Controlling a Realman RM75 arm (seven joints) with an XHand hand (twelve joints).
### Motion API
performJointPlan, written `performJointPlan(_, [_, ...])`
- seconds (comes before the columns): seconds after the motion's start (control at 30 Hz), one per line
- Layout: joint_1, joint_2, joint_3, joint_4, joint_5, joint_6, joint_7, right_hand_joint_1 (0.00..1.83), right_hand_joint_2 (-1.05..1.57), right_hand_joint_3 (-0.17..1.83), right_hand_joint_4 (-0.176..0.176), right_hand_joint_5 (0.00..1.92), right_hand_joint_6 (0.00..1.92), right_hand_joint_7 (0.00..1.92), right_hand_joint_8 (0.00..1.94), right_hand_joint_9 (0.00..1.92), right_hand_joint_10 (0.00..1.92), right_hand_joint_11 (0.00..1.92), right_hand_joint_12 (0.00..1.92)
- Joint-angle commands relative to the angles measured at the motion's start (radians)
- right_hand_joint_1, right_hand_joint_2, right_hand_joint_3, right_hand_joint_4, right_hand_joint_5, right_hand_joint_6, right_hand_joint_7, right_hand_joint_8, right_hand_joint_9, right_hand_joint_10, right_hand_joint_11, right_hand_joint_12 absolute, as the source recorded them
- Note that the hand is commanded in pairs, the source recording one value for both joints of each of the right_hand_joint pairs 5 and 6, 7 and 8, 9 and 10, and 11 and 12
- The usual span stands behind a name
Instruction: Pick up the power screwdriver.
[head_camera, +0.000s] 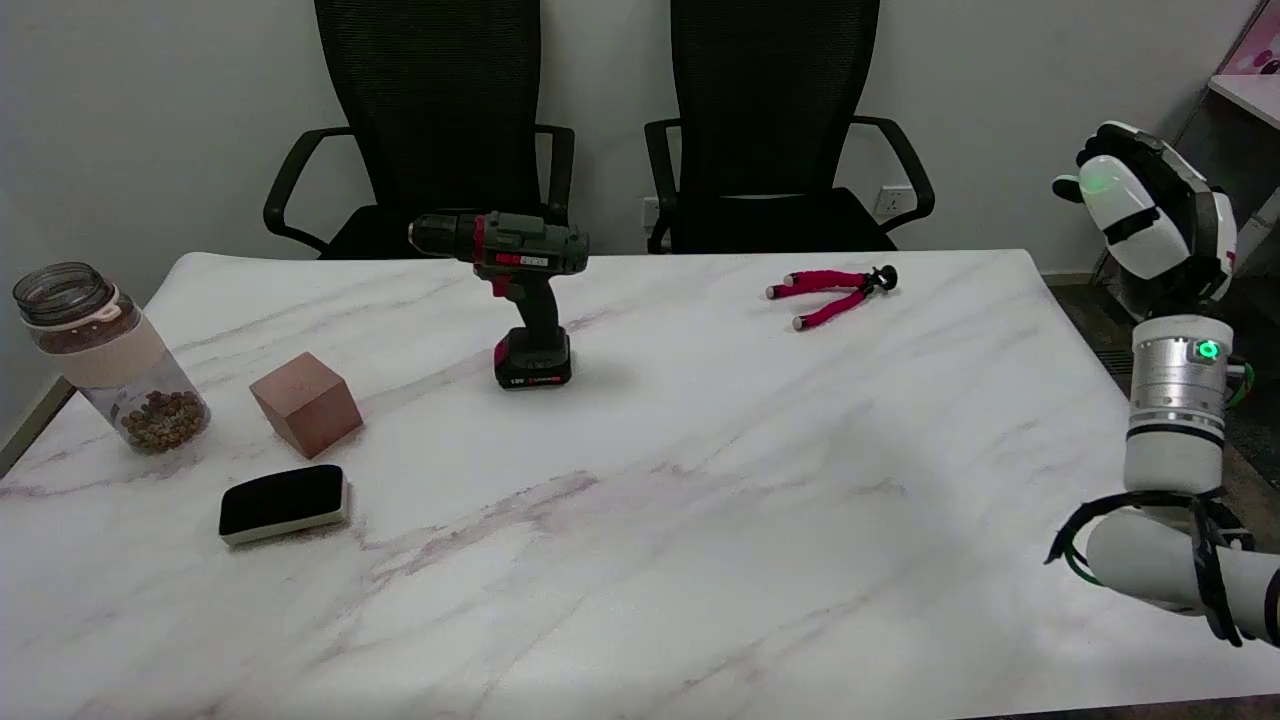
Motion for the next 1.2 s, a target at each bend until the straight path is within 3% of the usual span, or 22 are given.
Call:
performJointPlan(0.03, [-0.060,-0.007,-0.087,0.155,-0.169,0.094,0.294,0.87,0.31,0.58,-0.121,0.64,0.64,0.64,0.64,0.61,0.61,0.78,0.78])
performJointPlan(0.4, [0.031,0.002,-0.085,0.160,-0.326,-0.225,0.294,0.87,0.24,0.62,-0.103,0.60,0.60,0.60,0.60,0.61,0.61,0.77,0.77])
performJointPlan(0.63, [0.117,-0.007,-0.103,0.100,-0.478,-0.399,0.301,0.88,0.05,0.64,-0.061,0.44,0.44,0.44,0.44,0.55,0.55,0.69,0.69])
performJointPlan(0.93, [0.283,-0.089,-0.202,0.016,-0.555,-0.553,0.292,0.87,-0.01,0.59,-0.051,0.36,0.36,0.36,0.36,0.52,0.52,0.65,0.65])
performJointPlan(1.2, [0.408,-0.196,-0.265,0.088,-0.616,-0.687,0.294,0.87,-0.02,0.58,-0.051,0.35,0.35,0.35,0.35,0.51,0.51,0.64,0.64])
